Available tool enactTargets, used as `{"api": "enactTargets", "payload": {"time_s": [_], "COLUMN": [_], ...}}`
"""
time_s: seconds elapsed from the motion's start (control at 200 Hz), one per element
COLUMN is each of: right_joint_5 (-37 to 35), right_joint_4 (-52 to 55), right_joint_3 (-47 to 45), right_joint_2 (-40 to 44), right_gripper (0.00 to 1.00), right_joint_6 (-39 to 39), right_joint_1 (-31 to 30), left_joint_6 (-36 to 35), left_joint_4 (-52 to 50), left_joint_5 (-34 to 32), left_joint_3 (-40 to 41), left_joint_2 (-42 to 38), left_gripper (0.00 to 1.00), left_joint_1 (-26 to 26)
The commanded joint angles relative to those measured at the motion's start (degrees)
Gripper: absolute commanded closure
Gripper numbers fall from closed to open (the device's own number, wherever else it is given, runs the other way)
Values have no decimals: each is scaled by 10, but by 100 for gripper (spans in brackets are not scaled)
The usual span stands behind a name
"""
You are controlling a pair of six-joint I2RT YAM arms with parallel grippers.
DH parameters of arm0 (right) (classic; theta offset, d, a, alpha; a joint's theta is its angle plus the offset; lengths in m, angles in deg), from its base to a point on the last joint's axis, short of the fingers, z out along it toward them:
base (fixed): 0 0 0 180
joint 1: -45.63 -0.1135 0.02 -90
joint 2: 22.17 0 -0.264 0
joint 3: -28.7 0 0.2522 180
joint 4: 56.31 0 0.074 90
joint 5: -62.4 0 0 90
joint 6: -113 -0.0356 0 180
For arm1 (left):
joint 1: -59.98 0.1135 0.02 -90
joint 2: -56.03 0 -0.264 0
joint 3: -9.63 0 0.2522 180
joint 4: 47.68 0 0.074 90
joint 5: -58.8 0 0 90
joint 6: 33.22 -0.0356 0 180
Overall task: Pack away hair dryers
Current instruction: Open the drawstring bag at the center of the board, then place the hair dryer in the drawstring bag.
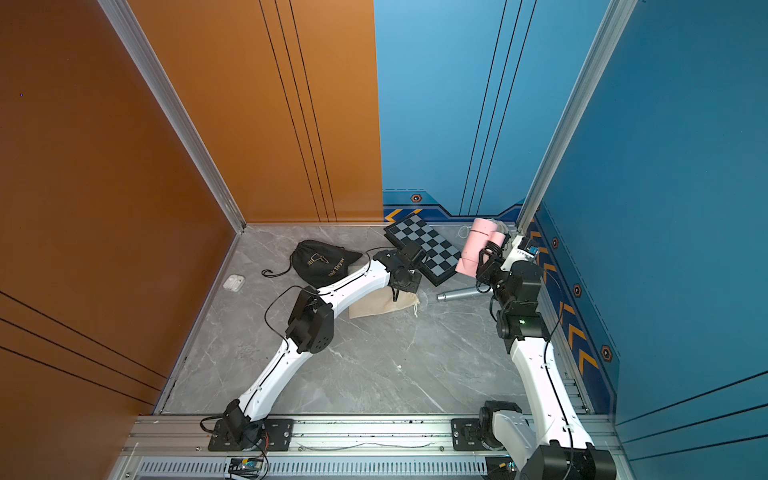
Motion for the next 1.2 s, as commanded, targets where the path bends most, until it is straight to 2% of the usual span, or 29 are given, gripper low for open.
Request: {"api": "enactTargets", "payload": {"time_s": [0.0,0.095,0.32,0.566,0.716,0.861,1.051,1.196], "right_joint_5": [2,4,15,7,-6,-1,45,69], "right_joint_4": [-8,-9,-9,-3,-5,-2,-13,-24], "right_joint_3": [18,16,25,43,56,73,73,49], "right_joint_2": [21,28,37,38,19,-4,-43,-52], "right_gripper": [74,74,75,75,75,75,75,75], "right_joint_6": [15,15,12,21,33,34,20,7], "right_joint_1": [-6,-8,-22,-82,-152,-211,-274,-295], "left_joint_6": [-31,-54,-108,-162,-230,-285,-280,-261], "left_joint_4": [-12,-36,-54,-63,-62,-60,14,87], "left_joint_5": [7,12,87,183,155,66,15,9], "left_joint_3": [17,28,91,154,220,302,483,610], "left_joint_2": [-82,-133,-301,-440,-513,-577,-624,-650], "left_gripper": [100,100,100,100,100,100,100,100], "left_joint_1": [3,9,61,181,224,248,234,223]}}
